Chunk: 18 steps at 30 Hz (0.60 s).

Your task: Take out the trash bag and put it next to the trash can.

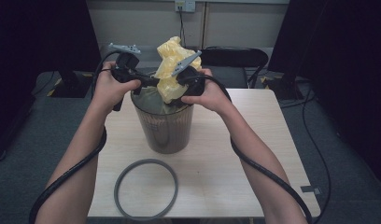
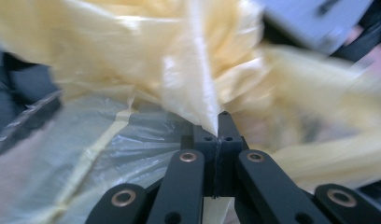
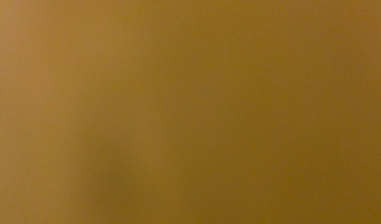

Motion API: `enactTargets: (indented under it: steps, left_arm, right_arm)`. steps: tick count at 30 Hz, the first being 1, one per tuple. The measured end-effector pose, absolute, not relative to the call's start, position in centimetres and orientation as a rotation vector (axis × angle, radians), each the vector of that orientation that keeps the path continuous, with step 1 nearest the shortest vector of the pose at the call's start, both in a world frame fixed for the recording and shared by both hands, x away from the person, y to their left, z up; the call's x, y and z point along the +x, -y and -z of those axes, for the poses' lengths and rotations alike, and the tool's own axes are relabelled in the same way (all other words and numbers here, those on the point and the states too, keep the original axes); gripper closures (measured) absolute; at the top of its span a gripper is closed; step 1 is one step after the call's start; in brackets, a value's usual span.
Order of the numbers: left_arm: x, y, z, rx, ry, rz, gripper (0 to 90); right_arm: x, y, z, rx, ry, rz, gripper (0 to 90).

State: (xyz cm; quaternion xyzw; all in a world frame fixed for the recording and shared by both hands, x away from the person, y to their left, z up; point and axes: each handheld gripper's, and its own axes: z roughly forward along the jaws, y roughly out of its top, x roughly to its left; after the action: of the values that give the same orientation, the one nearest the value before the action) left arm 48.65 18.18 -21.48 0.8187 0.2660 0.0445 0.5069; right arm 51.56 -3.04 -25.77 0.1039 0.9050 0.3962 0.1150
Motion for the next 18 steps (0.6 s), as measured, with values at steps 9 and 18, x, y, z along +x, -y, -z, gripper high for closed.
enactTargets:
  steps: [9,18]
  left_arm:
    - [48.6,-17.2,21.4,1.960,-0.623,-0.106,90.0]
    - [48.3,-17.6,21.6,2.023,-0.605,-0.266,55.8]
  right_arm:
    - [52.0,3.1,26.1,0.367,-2.680,-1.288,76.0]
    - [52.3,4.1,26.4,0.469,-2.671,-1.331,85.8]
